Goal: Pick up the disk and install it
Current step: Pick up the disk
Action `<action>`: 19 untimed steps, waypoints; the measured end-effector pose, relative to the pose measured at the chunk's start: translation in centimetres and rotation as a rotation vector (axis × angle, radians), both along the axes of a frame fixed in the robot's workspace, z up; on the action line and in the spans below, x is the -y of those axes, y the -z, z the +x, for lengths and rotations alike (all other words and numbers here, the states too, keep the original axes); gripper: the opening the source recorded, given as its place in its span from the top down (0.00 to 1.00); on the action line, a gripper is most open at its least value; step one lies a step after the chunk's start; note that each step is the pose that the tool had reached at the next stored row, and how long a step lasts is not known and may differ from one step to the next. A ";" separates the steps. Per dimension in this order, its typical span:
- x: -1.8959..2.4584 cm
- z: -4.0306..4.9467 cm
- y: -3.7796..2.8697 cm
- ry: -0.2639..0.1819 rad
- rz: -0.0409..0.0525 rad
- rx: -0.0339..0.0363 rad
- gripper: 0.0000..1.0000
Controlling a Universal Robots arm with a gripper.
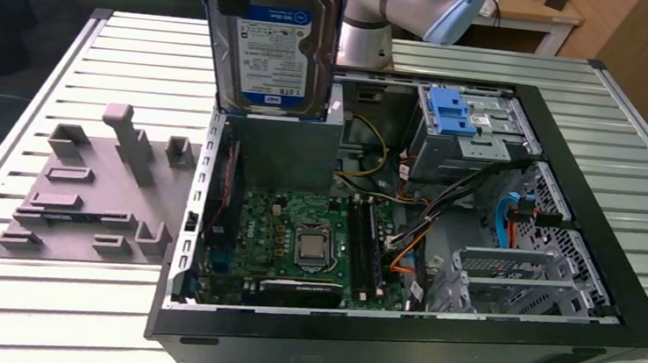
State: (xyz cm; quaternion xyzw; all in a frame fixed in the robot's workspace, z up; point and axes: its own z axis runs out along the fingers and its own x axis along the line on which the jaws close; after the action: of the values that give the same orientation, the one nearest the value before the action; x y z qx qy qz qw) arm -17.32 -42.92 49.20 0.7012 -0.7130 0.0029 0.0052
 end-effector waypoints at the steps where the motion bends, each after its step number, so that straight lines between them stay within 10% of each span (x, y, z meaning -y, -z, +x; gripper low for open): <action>1: 0.00 0.17 0.01 0.000 0.0001 0.0001 0.64; 19: 0.03 1.13 0.01 0.000 0.0000 0.0001 0.64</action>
State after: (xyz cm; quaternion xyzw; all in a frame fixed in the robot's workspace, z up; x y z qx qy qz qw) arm -16.18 -42.96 49.18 0.7012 -0.7130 0.0029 0.0052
